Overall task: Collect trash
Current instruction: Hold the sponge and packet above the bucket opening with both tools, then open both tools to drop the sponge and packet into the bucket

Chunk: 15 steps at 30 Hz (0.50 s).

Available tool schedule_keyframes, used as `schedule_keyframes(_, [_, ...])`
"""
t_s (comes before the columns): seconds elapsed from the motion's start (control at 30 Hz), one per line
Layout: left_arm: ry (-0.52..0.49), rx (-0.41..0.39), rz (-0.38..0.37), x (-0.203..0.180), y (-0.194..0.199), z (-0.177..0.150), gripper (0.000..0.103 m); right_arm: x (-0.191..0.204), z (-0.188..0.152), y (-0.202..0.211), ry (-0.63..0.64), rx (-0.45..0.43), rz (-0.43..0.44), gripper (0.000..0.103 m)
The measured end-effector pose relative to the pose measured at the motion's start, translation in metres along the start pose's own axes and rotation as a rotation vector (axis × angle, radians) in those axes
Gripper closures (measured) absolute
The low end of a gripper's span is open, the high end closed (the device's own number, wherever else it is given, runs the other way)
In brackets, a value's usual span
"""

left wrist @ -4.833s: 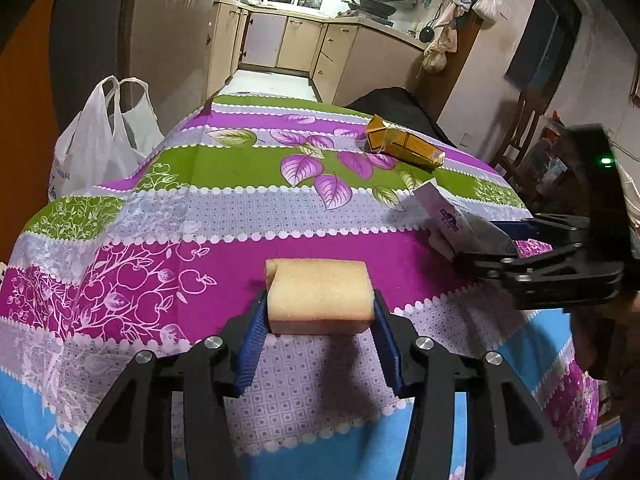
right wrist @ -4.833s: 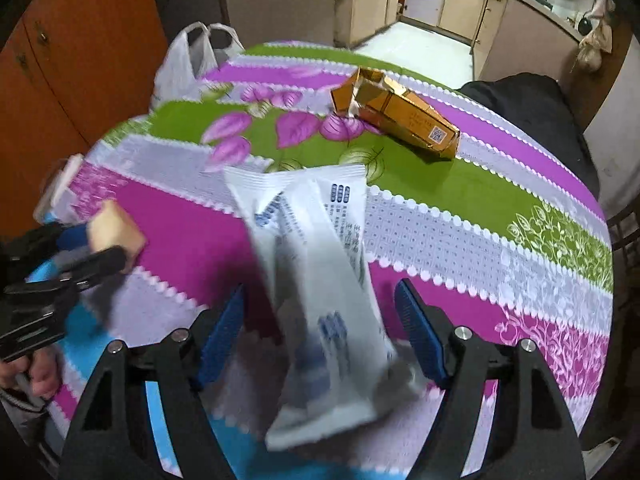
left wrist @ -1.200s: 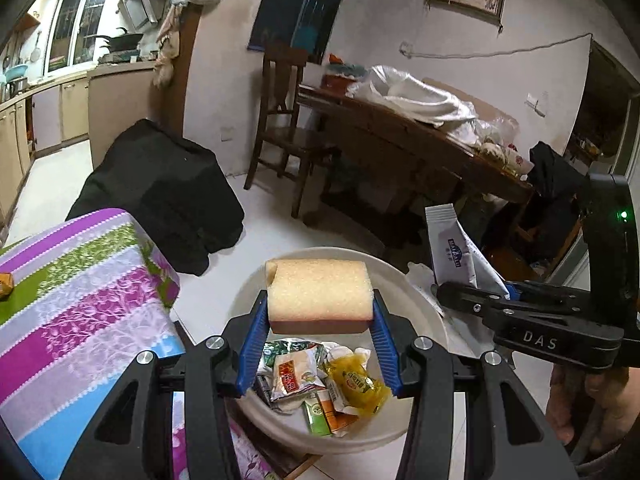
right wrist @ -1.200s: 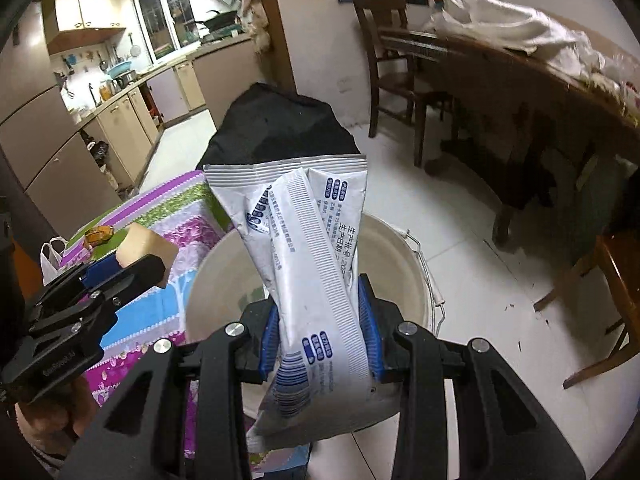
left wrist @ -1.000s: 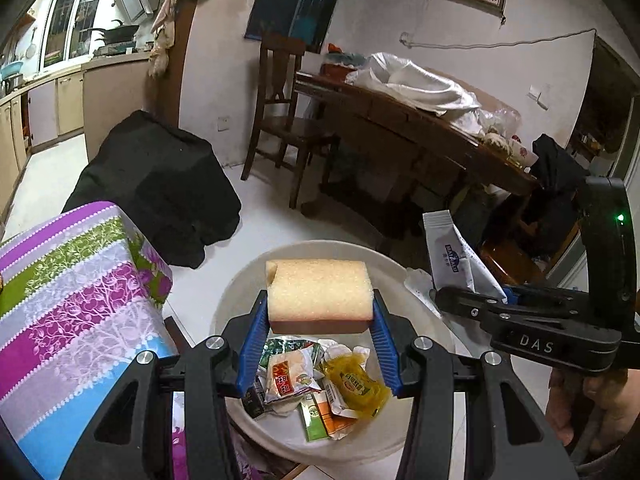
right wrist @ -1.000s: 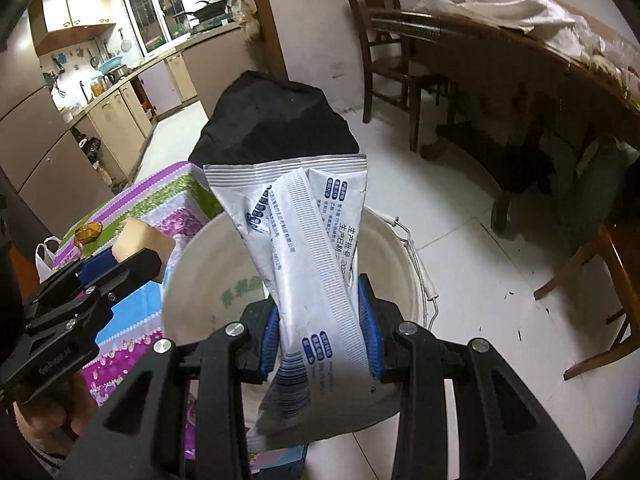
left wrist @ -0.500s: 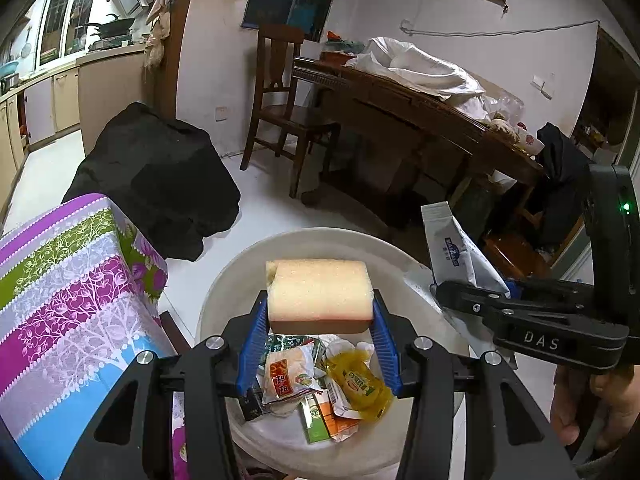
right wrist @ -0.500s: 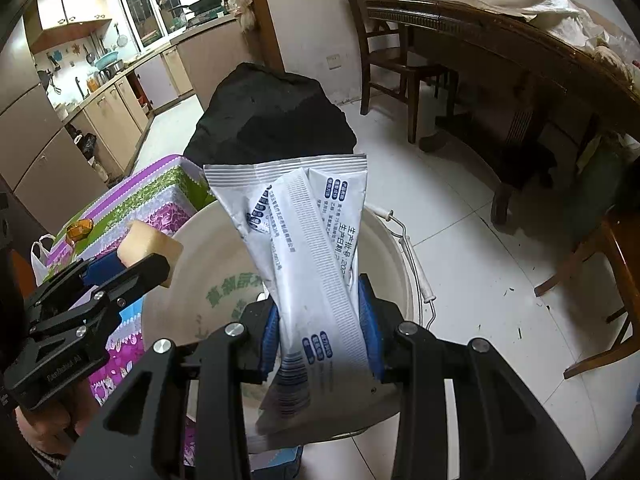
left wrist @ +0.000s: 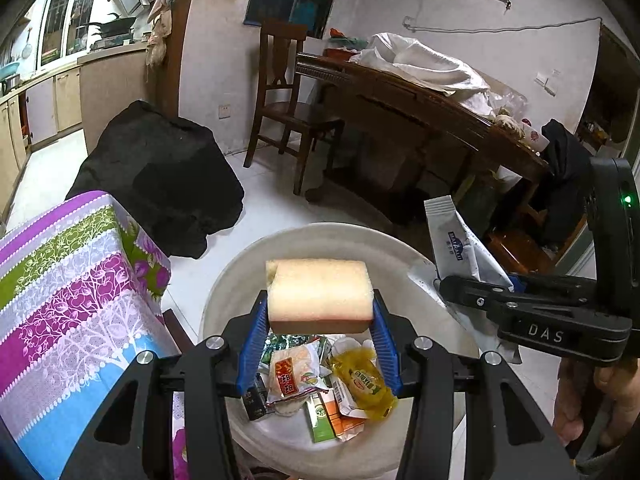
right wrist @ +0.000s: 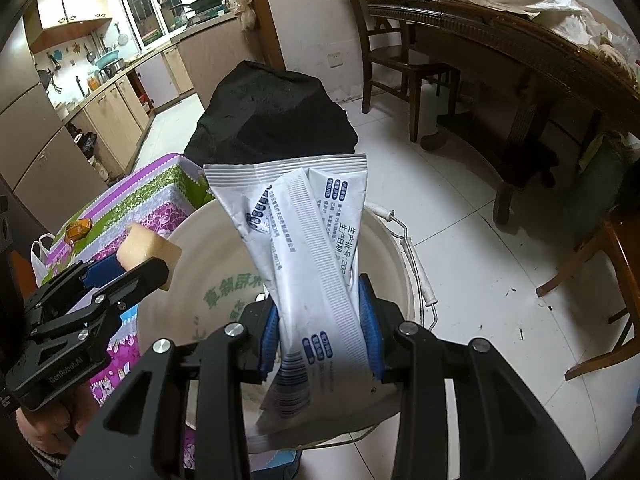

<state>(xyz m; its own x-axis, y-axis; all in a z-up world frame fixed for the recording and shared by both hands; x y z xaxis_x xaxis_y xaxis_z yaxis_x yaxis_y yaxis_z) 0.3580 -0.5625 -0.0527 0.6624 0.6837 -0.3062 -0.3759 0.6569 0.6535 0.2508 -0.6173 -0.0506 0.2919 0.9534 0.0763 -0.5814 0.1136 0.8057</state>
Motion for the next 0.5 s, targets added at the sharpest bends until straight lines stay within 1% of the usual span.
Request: schedule_keyframes(0.5, [0.001, 0.01, 0.012, 0.0041, -0.0046, -0.0029, 0.053, 0.0043, -0.0042, -0.0049, -0.005, 0.001, 0.004, 0.066])
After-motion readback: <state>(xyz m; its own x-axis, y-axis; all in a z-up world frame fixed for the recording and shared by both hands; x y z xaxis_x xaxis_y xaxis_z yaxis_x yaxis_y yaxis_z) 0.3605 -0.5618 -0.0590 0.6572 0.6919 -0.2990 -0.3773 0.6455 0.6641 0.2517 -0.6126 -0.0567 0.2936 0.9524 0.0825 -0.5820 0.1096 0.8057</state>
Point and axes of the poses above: each gripper's, at about its wrist camera, not at the fingertips, and y roughly against the way its jaws point, x to its left, z to its top, the point moved 9 cm from there along -y, roughly the way its jaws point, and after that the axes turned 7 degrees about y, right-handed, at the moved point
